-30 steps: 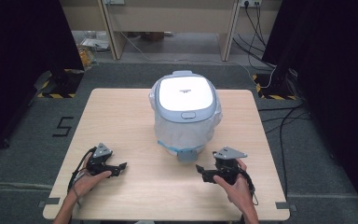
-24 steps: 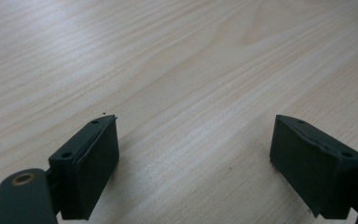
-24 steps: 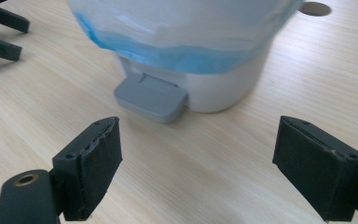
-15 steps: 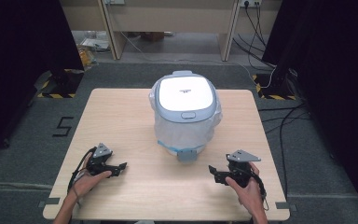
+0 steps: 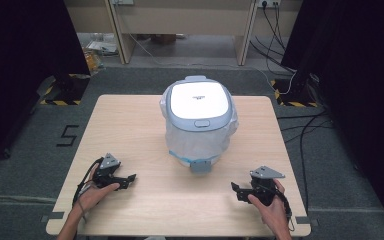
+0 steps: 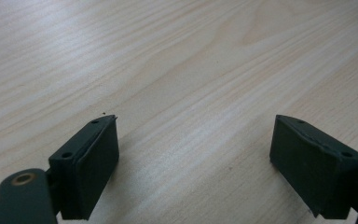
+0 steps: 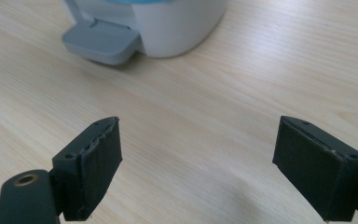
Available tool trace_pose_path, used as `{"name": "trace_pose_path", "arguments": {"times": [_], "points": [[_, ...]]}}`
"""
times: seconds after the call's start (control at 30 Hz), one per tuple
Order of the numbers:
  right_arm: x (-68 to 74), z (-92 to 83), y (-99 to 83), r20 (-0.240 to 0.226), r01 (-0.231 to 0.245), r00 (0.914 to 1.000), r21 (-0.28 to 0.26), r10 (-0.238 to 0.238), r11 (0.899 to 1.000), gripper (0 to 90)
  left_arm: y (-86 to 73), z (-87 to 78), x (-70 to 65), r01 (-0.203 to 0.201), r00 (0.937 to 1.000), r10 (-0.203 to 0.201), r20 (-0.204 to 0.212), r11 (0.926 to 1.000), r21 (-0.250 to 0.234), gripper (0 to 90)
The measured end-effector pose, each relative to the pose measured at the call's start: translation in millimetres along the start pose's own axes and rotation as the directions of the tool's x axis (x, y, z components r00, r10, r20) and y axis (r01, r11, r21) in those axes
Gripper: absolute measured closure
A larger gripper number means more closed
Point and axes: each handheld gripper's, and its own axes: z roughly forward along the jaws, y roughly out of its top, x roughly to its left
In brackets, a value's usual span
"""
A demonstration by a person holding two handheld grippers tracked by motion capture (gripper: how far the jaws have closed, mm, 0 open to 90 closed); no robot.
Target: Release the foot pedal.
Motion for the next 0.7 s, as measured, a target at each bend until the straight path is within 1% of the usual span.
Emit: {"name": "trace_pose_path", "arguments": {"times": [0.13,0.2,0.27,0.3,0.4,0.5,0.63,0.7], "points": [[-6.2,-1.1,-7.0,0.015,-0.01,0.9998,0.012,0.01,1.0,15.3,0.0,0.0,0.0,0.0,1.0,0.0,0.0,1.0,0.0,14.7],[-7.4,-0.7,-10.6,0.031,-0.009,0.9995,0.027,0.008,1.0,15.3,0.0,0.0,0.0,0.0,1.0,0.0,0.0,1.0,0.0,14.7],[-8.6,0.6,-14.2,0.057,-0.002,0.9984,0.054,-0.001,0.999,15.3,0.0,0.0,0.0,0.0,1.0,0.0,0.0,1.0,0.0,14.7],[-9.9,1.1,-16.1,0.061,0.001,0.9981,0.065,-0.005,0.998,15.3,0.0,0.0,0.0,0.0,1.0,0.0,0.0,1.0,0.0,14.7],[-12.0,3.0,-20.6,0.063,-0.015,0.998,0.077,0.01,0.997,15.3,0.0,0.0,0.0,0.0,1.0,0.0,0.0,1.0,0.0,14.7],[-13.1,3.8,-23.2,0.06,-0.02,0.9981,0.082,0.015,0.996,15.3,0.0,0.0,0.0,0.0,1.0,0.0,0.0,1.0,0.0,14.7],[-14.5,7.5,-27.5,0.064,-0.014,0.9979,0.111,0.007,0.994,14.5,0.0,0.0,0.0,0.0,1.0,0.0,0.0,1.0,0.0,14.7],[-14.6,8.6,-29.7,0.066,-0.011,0.9978,0.103,0.004,0.995,13.0,0.0,0.0,-0.1,0.0,1.0,0.0,-0.001,1.0,0.0,14.7]]}}
